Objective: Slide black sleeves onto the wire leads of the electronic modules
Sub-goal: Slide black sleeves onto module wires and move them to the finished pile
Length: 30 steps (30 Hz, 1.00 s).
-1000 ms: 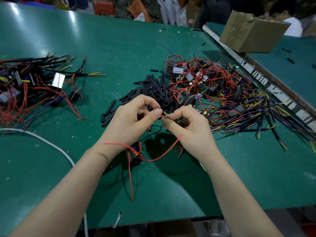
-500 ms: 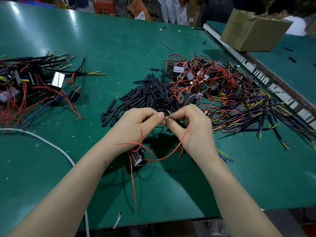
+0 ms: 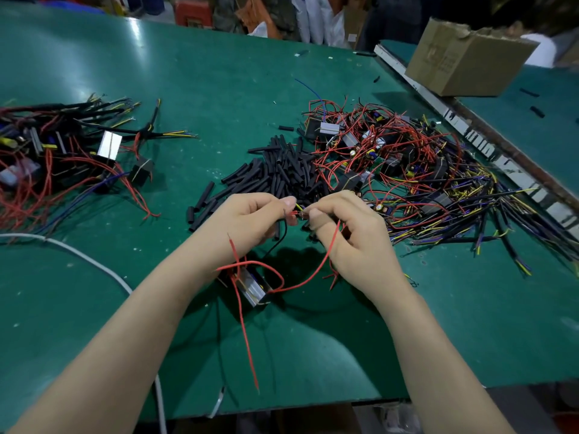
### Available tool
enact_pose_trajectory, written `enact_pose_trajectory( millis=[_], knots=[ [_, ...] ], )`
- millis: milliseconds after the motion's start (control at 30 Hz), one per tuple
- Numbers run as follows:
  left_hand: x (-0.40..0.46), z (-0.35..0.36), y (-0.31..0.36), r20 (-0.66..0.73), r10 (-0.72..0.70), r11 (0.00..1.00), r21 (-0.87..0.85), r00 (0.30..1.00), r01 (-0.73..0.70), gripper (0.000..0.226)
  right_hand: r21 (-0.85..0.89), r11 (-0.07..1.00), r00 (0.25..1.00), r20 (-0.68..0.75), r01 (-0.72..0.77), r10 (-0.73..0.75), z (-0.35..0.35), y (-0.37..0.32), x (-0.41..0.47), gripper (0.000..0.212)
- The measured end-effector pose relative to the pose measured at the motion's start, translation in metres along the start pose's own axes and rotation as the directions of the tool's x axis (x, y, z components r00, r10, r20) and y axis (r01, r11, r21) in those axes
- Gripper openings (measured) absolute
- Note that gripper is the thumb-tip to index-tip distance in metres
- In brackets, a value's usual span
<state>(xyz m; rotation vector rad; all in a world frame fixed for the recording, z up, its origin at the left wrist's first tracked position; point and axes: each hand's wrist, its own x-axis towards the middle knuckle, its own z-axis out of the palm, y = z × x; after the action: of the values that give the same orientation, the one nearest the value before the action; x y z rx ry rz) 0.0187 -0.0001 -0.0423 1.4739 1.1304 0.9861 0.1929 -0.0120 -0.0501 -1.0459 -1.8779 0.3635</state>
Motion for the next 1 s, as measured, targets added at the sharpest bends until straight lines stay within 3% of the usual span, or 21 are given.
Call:
enact_pose_trajectory(
  millis=[333,467,633,867,1000],
  knots=[
    [0.0,0.002,-0.005,-0.079,0.071,0.99,0.13,0.994,-0.061,0.017,0.024,1.0,1.0,0.009,0.009,-0.009,-0.001,0.002,0.0,0.011],
    [0.004,-0.002,-0.01,-0.171,0.063,0.987,0.156,0.983,-0.036,0.023,-0.097,0.995,0.999,0.02,0.029,-0.028,0.001,0.002,-0.003,0.013],
    [0.0,0.001,-0.008,-0.078,0.058,0.975,0.219,0.995,-0.04,0.025,-0.31,0.951,0.995,0.092,0.0,0.03,0.003,-0.002,-0.006,0.014],
    [-0.002,0.003,-0.007,-0.013,-0.022,0.997,0.068,1.0,0.023,0.023,-0.344,0.939,0.999,0.034,-0.012,0.025,0.004,-0.012,-0.006,0.013],
    [-0.003,0.005,-0.006,-0.058,0.132,0.959,0.262,0.99,-0.112,0.017,-0.406,0.914,1.0,0.02,-0.008,0.018,0.004,-0.013,-0.007,0.017]
  ],
)
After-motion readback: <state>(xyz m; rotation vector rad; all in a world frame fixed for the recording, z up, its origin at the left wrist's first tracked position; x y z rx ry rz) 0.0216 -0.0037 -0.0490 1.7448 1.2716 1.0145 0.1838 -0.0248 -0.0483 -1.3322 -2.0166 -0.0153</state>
